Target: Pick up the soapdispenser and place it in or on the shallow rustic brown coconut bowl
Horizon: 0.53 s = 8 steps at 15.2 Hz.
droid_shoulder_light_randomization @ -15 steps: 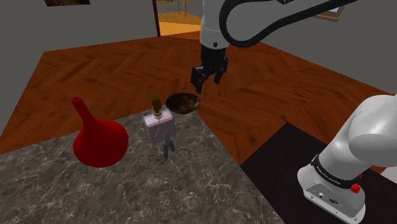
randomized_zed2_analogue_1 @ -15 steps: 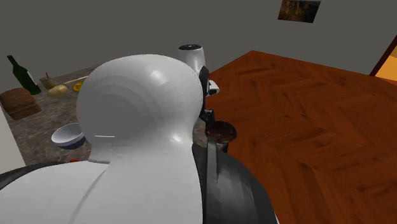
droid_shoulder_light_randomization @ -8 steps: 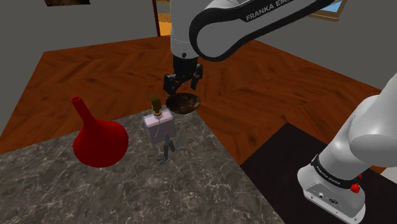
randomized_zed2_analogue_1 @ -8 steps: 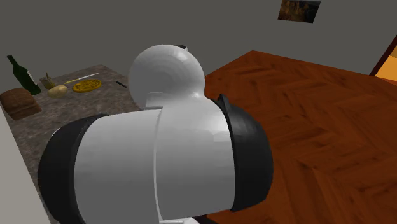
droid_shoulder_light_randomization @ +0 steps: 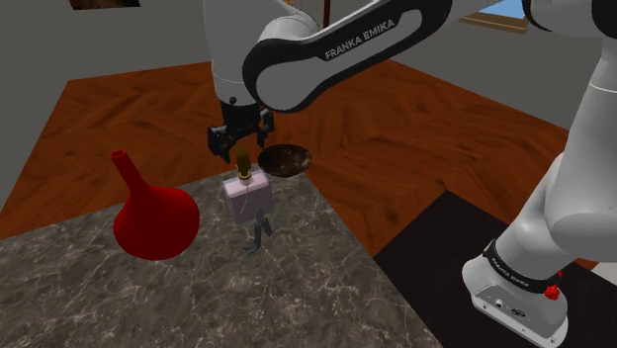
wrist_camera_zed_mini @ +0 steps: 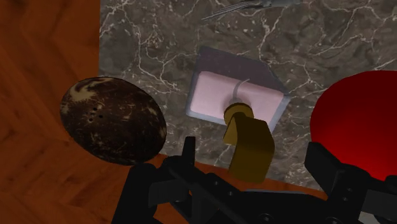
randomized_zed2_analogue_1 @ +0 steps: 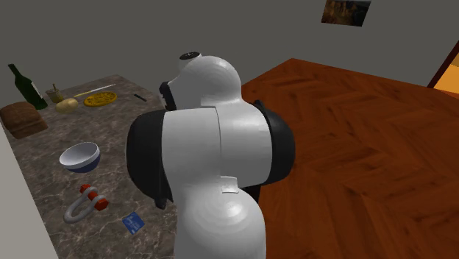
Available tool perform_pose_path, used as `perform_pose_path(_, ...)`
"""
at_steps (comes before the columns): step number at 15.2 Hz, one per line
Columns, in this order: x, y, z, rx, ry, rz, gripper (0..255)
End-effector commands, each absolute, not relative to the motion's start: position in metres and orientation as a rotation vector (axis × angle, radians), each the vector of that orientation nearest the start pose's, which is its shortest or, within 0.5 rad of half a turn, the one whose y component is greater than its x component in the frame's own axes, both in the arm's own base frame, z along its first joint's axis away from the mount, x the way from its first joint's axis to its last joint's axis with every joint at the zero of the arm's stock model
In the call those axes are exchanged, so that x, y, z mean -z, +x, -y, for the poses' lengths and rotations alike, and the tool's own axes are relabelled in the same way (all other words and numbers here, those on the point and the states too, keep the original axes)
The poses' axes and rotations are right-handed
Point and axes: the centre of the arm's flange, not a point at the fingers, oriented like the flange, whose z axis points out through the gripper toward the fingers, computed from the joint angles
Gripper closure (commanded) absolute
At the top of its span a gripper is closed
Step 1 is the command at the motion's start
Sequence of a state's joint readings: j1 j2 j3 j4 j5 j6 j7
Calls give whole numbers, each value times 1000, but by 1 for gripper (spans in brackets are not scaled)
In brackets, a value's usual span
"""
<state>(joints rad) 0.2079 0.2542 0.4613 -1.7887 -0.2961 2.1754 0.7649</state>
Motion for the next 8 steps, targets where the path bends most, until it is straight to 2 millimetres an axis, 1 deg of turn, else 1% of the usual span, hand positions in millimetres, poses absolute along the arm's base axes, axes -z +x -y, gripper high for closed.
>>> perform_pose_path(1,-430,524,-377,351,-3123,47,0)
perform_pose_path(6,-404,530,-377,351,-3123,47,0)
perform_pose_path(8,-401,530,-377,351,-3123,47,0)
